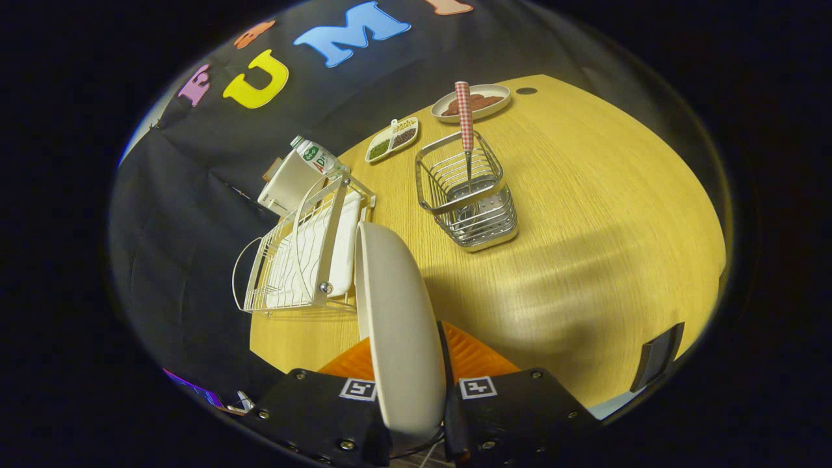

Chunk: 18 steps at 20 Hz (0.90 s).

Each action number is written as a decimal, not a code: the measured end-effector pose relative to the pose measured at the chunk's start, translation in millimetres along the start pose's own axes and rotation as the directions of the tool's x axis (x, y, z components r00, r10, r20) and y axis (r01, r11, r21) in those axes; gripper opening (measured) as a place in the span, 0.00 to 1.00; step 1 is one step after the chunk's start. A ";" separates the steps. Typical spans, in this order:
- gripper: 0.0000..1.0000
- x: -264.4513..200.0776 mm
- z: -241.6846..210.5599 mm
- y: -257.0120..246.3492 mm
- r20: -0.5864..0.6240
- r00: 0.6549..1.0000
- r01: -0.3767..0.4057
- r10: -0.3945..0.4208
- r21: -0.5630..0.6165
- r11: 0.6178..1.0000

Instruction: Take the plate from the dish rack, then take the spoon from the basket and place it into the plate.

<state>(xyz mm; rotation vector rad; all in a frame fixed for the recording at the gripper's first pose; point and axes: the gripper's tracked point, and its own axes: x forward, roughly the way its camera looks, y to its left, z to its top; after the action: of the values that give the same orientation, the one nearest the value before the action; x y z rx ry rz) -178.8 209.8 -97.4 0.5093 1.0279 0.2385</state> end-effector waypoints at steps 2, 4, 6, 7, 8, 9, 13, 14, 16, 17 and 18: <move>0.31 2.0 0.1 -7.1 0.013 1.000 -0.020 0.020 0.012 1.000; 0.30 5.2 -0.4 -17.2 0.013 1.000 -0.016 0.016 0.016 1.000; 0.38 11.2 -4.7 -39.2 -0.001 0.998 0.068 -0.068 -0.026 0.997; 0.46 9.3 -0.7 -39.3 0.011 0.998 0.064 -0.064 -0.028 0.998; 0.55 7.9 0.5 -45.9 0.021 0.995 0.098 -0.097 -0.047 0.994; 0.56 5.3 3.8 -50.5 0.035 0.992 0.126 -0.124 -0.068 0.990; 0.66 -11.9 17.3 -76.5 0.118 0.965 0.255 -0.235 -0.197 0.947; 0.66 -19.2 21.0 -81.2 0.143 0.958 0.276 -0.249 -0.220 0.936; 0.66 -37.6 36.2 -78.3 0.209 0.950 0.281 -0.233 -0.247 0.927; 0.66 -48.3 48.3 -73.4 0.254 0.943 0.281 -0.216 -0.259 0.924; 0.66 -57.1 60.6 -68.8 0.298 0.933 0.284 -0.201 -0.271 0.920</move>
<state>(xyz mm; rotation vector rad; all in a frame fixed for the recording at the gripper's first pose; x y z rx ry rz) -158.5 109.0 -64.3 0.1169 0.7632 0.1009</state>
